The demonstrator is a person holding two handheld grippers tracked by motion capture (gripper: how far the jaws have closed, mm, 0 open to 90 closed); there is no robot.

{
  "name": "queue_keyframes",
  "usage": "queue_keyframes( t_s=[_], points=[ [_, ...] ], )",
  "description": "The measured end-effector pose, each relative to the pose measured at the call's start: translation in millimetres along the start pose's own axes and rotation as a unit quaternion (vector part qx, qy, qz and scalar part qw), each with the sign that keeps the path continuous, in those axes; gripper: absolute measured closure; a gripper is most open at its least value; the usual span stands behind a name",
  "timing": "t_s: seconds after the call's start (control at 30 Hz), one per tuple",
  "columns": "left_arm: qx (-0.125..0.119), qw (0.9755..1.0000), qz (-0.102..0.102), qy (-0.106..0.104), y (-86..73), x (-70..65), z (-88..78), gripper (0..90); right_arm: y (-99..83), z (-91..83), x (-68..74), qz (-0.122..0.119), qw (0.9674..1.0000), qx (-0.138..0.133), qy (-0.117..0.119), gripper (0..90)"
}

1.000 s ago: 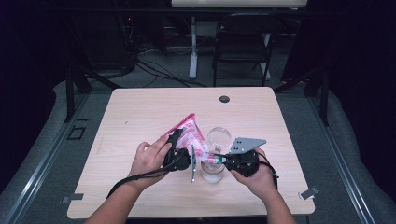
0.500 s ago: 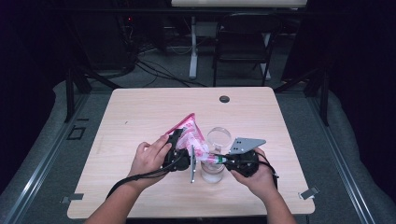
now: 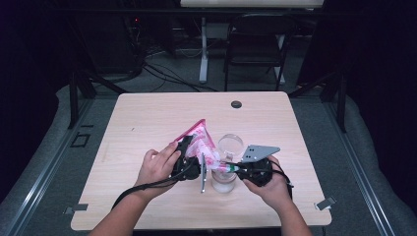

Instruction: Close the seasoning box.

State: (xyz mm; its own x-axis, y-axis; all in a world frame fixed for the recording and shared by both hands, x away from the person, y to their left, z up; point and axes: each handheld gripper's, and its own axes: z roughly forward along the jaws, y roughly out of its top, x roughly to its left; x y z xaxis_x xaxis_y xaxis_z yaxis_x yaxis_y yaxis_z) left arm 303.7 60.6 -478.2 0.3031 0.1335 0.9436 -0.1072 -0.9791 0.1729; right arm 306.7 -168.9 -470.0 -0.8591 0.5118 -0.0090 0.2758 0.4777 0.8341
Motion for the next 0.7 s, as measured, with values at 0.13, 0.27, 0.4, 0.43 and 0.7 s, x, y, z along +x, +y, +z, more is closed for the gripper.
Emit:
queue_keyframes(
  t_s=[0.13, 0.27, 0.4, 0.43, 0.7],
  points=[
    [0.0, 1.0, 0.001, 0.0, 0.1, 0.1, -0.2, 64.4, 0.0, -0.1, -0.2, 0.0, 1.0, 0.0, 0.0, 90.0],
    [-0.002, 1.0, 0.0, 0.001, -0.2, -0.4, -0.1, 64.4, -0.1, 0.1, -0.2, 0.0, 1.0, 0.0, -0.001, 90.0],
    [-0.002, 1.0, -0.001, 0.002, -0.3, -0.4, -0.2, 64.5, -0.1, 0.2, 0.0, -0.001, 1.0, 0.0, -0.001, 90.0],
    [-0.002, 1.0, -0.001, 0.002, -0.2, -0.5, -0.3, 64.5, -0.1, 0.2, 0.0, -0.001, 1.0, 0.0, -0.001, 90.0],
    [-0.003, 1.0, 0.001, 0.003, 0.2, -0.7, -0.6, 64.5, -0.3, 0.3, -0.5, 0.0, 1.0, 0.0, -0.002, 90.0]
  ],
)
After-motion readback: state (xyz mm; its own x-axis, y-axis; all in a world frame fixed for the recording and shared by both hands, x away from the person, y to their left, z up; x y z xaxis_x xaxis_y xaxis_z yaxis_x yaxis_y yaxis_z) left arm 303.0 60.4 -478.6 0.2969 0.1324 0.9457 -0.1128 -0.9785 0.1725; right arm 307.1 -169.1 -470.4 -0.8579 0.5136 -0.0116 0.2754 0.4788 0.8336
